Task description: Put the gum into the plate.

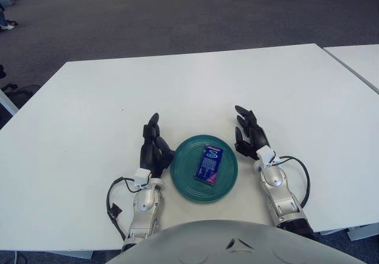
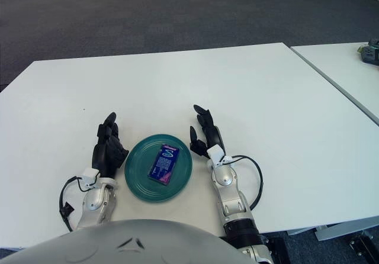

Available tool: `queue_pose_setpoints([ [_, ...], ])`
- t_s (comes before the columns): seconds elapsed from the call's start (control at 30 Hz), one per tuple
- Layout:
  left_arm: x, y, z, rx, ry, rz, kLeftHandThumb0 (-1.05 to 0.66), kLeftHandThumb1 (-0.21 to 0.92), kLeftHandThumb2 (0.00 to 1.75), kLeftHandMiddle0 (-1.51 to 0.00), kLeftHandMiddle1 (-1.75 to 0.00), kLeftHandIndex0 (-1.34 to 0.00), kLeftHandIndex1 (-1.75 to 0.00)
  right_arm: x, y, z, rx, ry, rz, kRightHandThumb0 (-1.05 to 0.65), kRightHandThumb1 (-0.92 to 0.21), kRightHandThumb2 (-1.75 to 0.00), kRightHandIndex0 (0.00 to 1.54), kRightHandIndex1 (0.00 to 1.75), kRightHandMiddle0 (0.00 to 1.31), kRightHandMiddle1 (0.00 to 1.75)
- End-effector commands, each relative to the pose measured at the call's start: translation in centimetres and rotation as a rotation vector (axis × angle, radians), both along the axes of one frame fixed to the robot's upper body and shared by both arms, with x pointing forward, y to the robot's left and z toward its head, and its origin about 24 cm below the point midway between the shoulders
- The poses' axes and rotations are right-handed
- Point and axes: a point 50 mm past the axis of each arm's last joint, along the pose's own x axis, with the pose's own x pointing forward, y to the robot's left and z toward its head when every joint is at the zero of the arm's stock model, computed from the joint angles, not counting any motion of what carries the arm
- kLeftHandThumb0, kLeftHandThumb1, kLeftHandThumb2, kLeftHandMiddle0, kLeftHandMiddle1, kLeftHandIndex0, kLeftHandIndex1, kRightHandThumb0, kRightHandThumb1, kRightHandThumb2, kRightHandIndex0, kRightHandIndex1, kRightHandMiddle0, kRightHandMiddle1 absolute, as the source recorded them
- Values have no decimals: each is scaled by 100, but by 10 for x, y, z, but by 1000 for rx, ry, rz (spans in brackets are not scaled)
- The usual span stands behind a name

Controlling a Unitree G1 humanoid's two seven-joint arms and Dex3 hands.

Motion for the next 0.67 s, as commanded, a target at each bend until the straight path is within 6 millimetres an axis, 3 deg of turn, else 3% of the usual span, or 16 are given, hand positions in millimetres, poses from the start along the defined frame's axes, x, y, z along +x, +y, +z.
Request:
queue_pose_setpoints([
  [0.0, -28, -4, -29, -42, 161, 18, -96, 92, 106, -9, 0, 0, -43, -22, -3, -38, -39, 208, -37, -84, -92, -97, 21, 0, 0, 38],
  [0.23, -33, -2, -32, -52, 150, 30, -95, 92, 103, -6, 0, 0, -33, -21, 2, -53, -24, 218, -92, -82, -92, -103, 14, 0, 0, 32],
  [0.63, -37, -1, -33, -18, 127, 53, -96, 92, 100, -2, 0, 0, -21, -19, 0, -56, -29, 177, -63, -82, -92, -105, 9, 0, 0, 21],
])
